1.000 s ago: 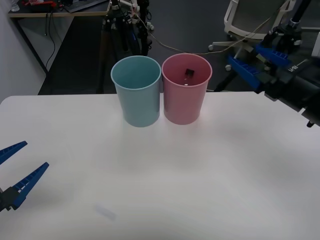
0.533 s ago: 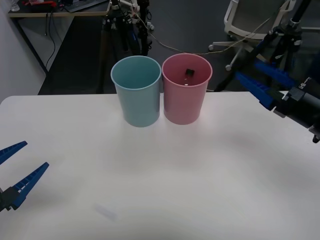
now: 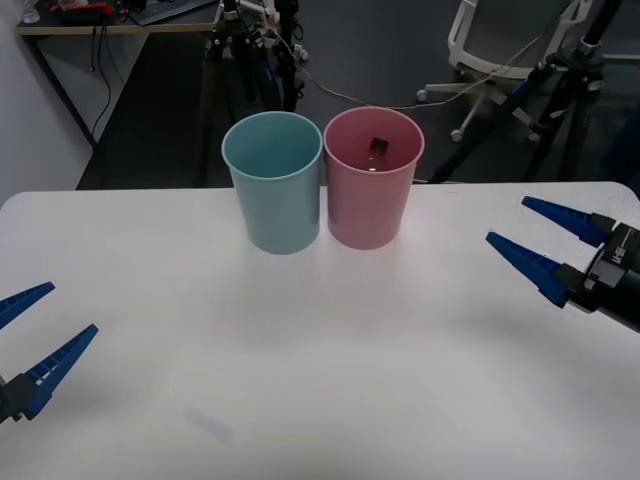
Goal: Grasp the object on the table and drop it into the matching bin: aluminum can to the light blue bin, PET bottle to the pink bin.
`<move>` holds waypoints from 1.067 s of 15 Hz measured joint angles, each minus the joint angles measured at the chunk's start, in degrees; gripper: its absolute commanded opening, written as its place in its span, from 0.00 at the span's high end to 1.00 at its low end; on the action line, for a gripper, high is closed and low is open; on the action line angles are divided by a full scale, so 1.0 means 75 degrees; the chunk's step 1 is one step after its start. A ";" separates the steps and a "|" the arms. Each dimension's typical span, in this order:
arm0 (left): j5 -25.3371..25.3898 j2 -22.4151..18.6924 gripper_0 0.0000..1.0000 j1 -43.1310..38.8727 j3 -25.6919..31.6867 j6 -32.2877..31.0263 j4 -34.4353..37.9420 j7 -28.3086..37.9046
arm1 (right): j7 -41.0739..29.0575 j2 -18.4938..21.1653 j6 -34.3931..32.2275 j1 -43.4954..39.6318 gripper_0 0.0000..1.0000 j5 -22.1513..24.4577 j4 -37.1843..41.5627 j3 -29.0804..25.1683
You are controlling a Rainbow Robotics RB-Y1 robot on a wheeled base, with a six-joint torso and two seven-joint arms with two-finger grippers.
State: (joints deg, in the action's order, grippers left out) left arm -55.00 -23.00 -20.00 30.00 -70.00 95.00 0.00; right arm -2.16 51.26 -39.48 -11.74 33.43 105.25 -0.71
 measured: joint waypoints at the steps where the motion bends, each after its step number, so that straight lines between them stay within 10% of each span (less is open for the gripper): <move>1: 0.0000 0.0000 0.00 0.0000 0.0000 0.0000 0.0001 0.0000 | -0.0032 -0.0364 -0.0235 -0.0288 0.00 0.0448 -0.0013 -0.0331; 8: 0.0000 0.0000 0.00 0.0000 0.0000 0.0000 0.0000 0.0000 | -0.0204 -0.1623 -0.1143 -0.1522 0.00 0.1805 -0.0007 -0.1530; 16: 0.0000 0.0000 0.00 0.0000 0.0000 0.0000 0.0000 0.0000 | -0.0215 -0.1911 -0.1576 -0.1903 0.00 0.1908 -0.0008 -0.1779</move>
State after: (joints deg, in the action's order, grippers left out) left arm -55.00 -23.00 -20.00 30.00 -70.00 95.00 0.00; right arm -3.78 36.93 -51.30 -26.01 47.74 105.18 -14.06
